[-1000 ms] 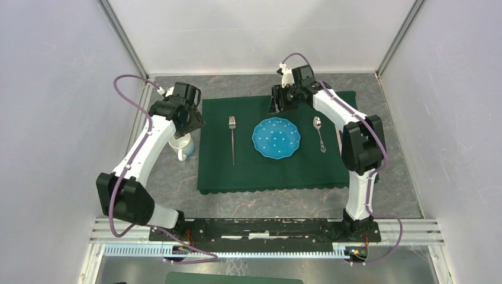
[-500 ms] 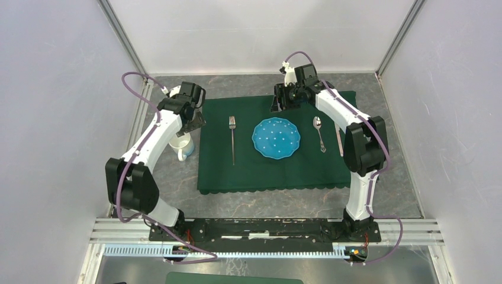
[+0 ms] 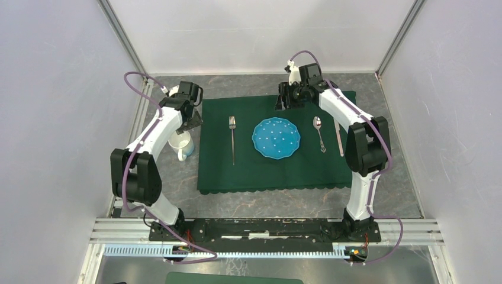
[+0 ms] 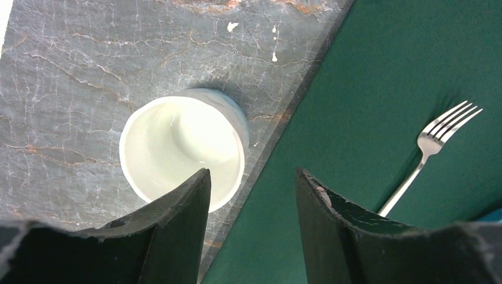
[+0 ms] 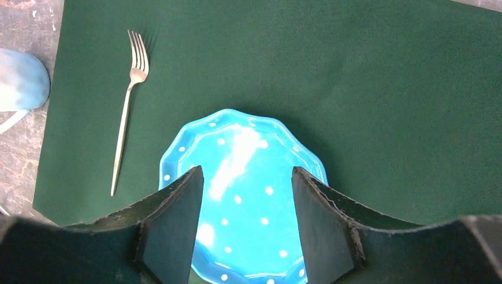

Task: Set the dinner table for one person
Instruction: Pick up the cup at the center of the board.

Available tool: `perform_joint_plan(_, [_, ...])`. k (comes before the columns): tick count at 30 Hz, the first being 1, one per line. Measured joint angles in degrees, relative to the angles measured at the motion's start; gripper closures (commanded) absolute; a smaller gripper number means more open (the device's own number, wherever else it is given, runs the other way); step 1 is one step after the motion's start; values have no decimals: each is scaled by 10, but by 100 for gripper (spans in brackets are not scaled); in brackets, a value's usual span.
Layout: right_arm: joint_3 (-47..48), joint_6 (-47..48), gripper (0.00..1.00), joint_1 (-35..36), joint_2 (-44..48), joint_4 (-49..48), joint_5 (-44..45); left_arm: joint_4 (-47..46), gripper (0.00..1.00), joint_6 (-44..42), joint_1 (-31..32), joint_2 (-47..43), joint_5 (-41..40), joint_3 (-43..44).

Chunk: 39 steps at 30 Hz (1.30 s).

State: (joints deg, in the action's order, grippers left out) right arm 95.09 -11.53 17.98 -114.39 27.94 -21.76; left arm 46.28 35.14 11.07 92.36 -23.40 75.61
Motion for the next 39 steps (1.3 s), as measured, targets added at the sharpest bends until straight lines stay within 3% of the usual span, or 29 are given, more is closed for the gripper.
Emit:
perform_joint_plan(3, [0,-2,37,-1,0,0,0,-6,41,-3,-3,0,0,-2])
perform_joint_plan(7, [0,-3,37,-1,0,0,0,-17,53,-4,-7,0,8,-11])
perform_joint_plan(22, [0,-4,37,-6,0,0,5,-40,55,-5,-13,1,30,-44])
perform_joint_plan(39, [-2,-4,38,-8,0,4,11,-49,68,-5,-19,3,30,-67])
